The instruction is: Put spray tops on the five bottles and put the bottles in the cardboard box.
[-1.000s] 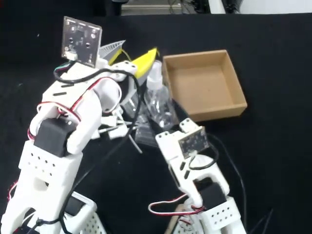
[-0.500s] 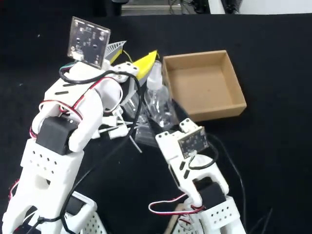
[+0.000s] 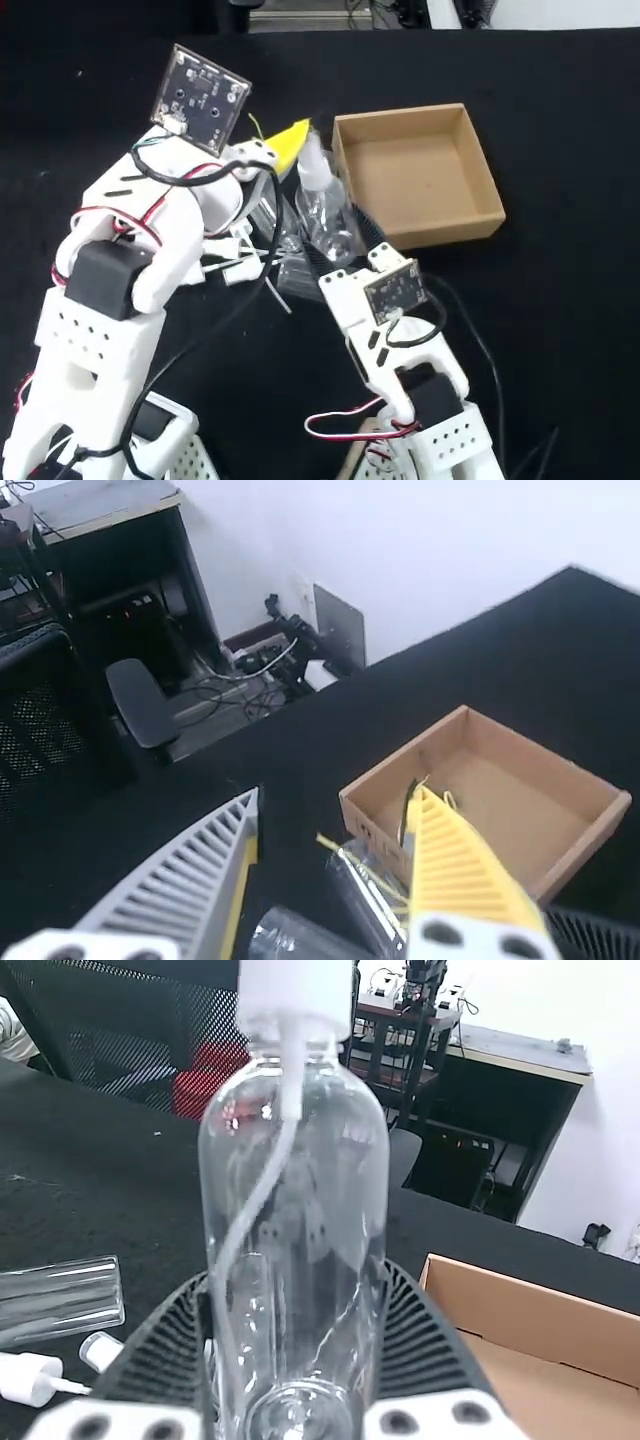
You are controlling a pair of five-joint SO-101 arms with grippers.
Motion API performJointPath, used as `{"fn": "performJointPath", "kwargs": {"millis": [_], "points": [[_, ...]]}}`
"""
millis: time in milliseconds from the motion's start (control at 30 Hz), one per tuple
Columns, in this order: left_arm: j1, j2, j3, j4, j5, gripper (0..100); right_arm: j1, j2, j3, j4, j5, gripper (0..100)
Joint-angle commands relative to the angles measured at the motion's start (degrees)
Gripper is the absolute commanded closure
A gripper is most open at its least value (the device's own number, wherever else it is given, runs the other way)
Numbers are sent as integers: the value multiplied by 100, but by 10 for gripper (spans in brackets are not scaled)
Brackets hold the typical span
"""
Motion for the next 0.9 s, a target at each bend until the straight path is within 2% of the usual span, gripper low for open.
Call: {"fn": "performJointPath", "kwargs": {"millis": [0, 100, 233, 333, 433, 600, 733, 867], "points": [[-198, -378, -593, 457, -158, 766, -26, -567, -40, -202, -18, 988], [-611, -738, -787, 448, -158, 766, -26, -567, -40, -202, -26, 988], [-1543, -1196, -752, 492, -158, 766, -26, -567, -40, -176, -44, 988], [-2097, -1389, -4, 457, -158, 766, -9, -567, -40, -158, -44, 988], [-2378, -1398, 1332, 229, -158, 766, 264, -567, -66, -88, -44, 988], [-2299, -1451, 3776, -1029, -97, 766, 1125, -567, -400, -44, -88, 988], [-2009, -1451, 5209, -2268, 501, 766, 2145, -514, -787, -44, -396, 988], [-1807, -1451, 6132, -3147, 1134, 766, 3305, -505, -1226, -44, -413, 988]]}}
